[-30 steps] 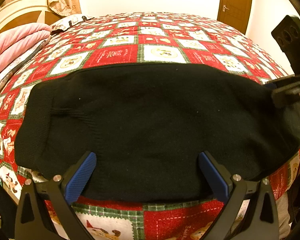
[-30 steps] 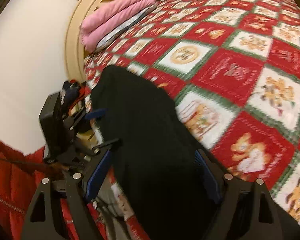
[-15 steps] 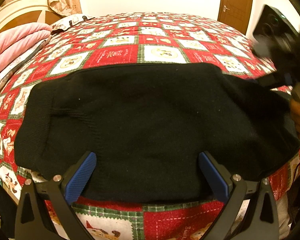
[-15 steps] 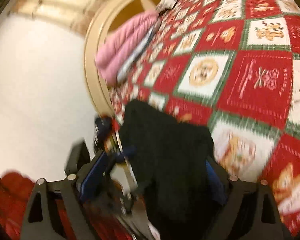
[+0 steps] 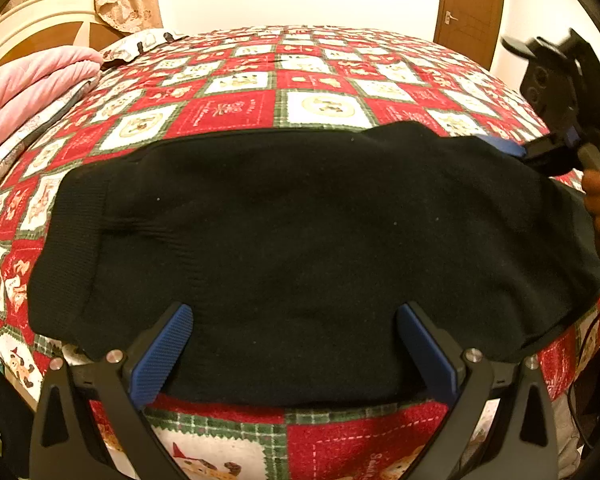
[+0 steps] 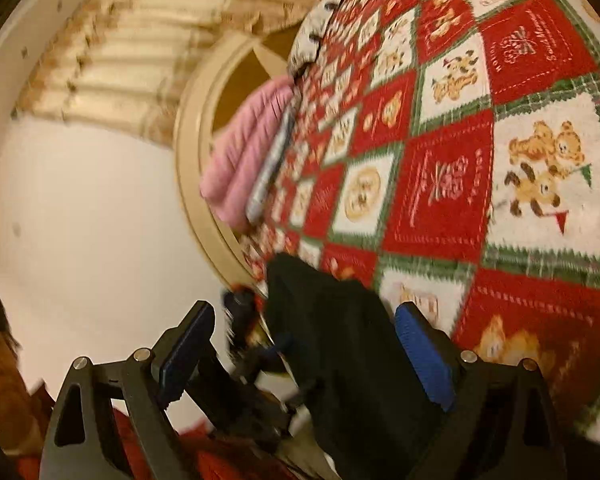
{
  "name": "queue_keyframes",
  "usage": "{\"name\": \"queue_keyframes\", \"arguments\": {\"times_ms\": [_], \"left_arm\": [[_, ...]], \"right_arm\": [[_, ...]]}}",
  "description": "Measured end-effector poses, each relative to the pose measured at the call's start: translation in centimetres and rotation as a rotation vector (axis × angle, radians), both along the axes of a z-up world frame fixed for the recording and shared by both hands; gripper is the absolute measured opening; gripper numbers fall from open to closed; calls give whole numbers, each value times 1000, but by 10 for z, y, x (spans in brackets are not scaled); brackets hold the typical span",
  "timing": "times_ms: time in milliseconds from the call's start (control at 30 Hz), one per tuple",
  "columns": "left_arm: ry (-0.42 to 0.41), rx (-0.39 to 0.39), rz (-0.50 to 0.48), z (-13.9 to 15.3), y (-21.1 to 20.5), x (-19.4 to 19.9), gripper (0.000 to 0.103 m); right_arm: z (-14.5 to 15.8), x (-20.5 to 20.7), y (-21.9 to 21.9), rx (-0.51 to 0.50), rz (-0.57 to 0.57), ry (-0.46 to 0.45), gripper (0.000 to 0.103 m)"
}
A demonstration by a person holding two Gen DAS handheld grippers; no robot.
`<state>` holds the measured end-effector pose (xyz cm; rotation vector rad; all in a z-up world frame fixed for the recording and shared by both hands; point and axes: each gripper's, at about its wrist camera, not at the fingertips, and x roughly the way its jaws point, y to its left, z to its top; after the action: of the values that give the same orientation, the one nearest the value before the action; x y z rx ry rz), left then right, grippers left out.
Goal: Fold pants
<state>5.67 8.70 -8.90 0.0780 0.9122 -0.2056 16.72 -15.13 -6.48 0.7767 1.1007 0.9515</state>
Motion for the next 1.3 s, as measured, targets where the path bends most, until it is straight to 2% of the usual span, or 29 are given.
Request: {"name": "queue_keyframes", "arguments": {"times_ms": [67,133,267,367,467,567,700,800,833,867,933,1000,1067,1133,1200,1267,1300], "left_arm": [[1,-2,0,0,0,0,103],[1,0,-1,0,0,0,103],[2,0,1,-1,0,1,103],[2,-1,1,-1,0,1,103],[1,1,1,0,0,1,103],[1,-2,0,-1,0,1,103],[1,-1,1,-1,0,1,103],[2,-4,-5,-1,0,1,103],[2,-4,-6,-1,0,1,103],[1,-4,-6,-1,0,1,103],[-3,-2,-4,-1,0,1,103],[-4,-1,0,-1,-1,1,103],[-7,-1,0,-1,0,0,103],[-4,2,-3,0,0,1,103],[2,4,-10,0,0,1,103],[4,2,-16,0,1,1,103],[2,1,-18,0,1,1,103]], "right_arm": [[7,-7,16,-117,70,-30,93],[12,-15,25,-192,142,-75,93],[25,-39,54,-261,293,-147,93],[14,-38,64,-252,326,-145,93],[-5,-18,72,-205,287,-97,93],[-3,-5,77,-174,233,-106,93],[-13,13,70,35,150,-14,94],[-14,5,62,145,196,-11,94],[-11,2,59,113,210,-26,93],[-7,0,60,15,201,-62,93],[-3,2,73,-89,186,-100,93],[-1,9,80,-110,146,-126,93],[-2,22,82,-64,65,-129,93],[-7,35,81,21,40,-82,93],[-7,42,77,49,36,-44,93],[3,39,68,14,32,-80,93],[13,34,59,-61,23,-128,92]]}}
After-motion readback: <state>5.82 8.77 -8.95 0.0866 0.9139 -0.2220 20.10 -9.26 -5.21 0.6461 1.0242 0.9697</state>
